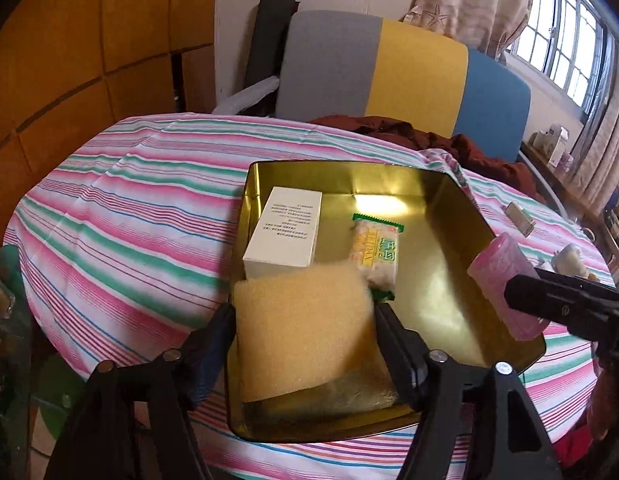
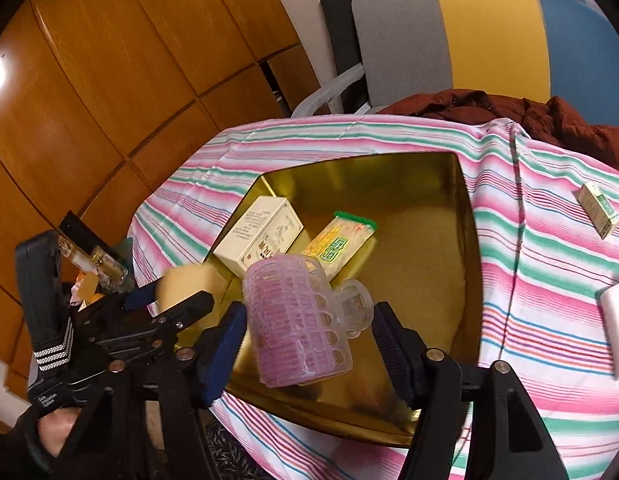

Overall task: Organize objects
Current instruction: 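Carry sponge and roller to the gold tray and release both tools, then move both tools from the tray back to the remaining pile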

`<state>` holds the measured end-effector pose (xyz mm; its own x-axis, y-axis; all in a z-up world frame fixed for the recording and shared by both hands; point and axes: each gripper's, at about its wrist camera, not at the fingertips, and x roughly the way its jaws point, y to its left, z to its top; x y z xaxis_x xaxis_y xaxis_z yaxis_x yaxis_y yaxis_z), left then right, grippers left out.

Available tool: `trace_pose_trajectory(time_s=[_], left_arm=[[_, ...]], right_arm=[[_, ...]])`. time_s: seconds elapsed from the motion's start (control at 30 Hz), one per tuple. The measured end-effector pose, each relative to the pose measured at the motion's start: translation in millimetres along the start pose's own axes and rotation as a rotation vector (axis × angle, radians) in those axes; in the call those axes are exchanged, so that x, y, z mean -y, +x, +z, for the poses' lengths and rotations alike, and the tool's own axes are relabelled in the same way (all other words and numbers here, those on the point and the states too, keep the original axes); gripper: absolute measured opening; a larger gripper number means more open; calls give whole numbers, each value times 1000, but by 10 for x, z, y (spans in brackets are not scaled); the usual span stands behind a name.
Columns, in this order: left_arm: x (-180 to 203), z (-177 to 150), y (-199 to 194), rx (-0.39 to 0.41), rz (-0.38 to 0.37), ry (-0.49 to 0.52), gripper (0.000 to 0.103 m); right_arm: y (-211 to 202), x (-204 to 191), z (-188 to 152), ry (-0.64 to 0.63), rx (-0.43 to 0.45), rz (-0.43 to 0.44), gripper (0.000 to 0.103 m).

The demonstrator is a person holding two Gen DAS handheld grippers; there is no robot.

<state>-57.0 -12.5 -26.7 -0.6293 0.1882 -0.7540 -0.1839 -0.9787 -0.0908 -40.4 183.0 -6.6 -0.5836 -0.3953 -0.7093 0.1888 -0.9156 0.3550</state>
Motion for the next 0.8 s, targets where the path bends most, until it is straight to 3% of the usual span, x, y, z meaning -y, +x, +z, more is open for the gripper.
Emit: trace_pose_trajectory(time_s=[0.1,0.37,0.6,0.8], left_arm=[[-21,0,-4,2,8,-7,82],[-107,30,-86,18,29,-31,82],[-96,59,-282,71,70,-31,82],[73,148,-430,111,50,6,82]], right_arm=[[25,-37,-24,-1,-10,16,89],[-74,18,-72,6,13,-29,90],[-227,-2,-136,-42,71,-141,94],[-340,-62,-187,-94,126,-230,98]])
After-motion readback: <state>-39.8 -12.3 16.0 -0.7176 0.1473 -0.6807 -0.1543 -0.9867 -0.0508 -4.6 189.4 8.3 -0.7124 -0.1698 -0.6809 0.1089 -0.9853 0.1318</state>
